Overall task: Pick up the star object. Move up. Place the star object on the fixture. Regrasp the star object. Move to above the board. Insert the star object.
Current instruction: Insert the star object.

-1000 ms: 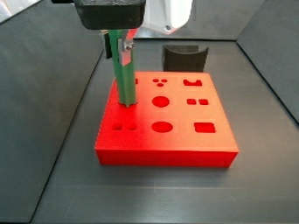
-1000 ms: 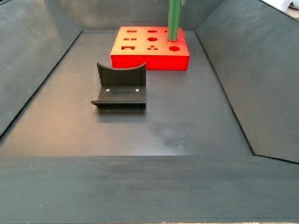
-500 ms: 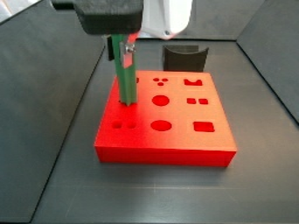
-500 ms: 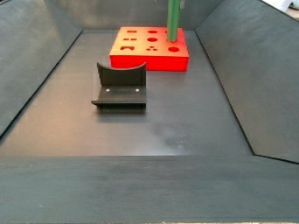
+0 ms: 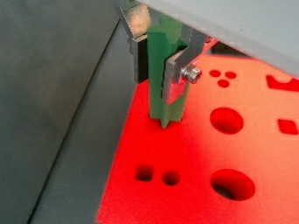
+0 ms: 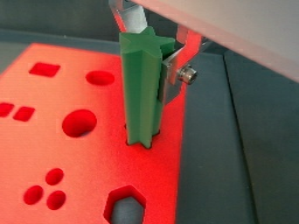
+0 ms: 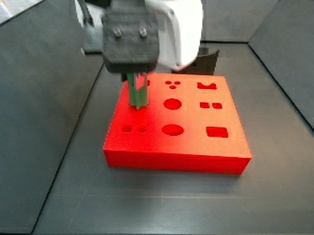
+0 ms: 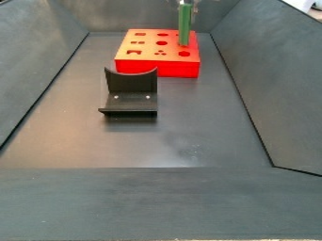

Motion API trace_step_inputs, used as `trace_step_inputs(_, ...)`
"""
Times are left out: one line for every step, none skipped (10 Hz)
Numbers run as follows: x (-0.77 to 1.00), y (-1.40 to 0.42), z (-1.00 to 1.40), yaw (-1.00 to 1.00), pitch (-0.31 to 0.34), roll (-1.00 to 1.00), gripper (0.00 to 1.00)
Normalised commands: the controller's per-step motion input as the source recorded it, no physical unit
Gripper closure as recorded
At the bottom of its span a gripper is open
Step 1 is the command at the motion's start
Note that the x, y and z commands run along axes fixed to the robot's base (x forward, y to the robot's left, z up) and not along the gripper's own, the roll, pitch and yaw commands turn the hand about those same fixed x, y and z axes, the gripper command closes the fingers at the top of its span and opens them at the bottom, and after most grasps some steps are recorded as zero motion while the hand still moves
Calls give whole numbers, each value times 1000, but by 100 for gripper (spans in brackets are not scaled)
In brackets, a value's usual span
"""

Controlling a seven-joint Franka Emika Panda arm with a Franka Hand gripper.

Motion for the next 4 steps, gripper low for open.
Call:
trace_step_inputs(0,0,-580,0,-86,0,100)
trace_step_inputs(0,0,-6,0,-44,0,100)
trace_step_inputs(-37,0,0,-6,0,0,100)
trace_step_inputs(-320,0,-23,-129,-19,0,100)
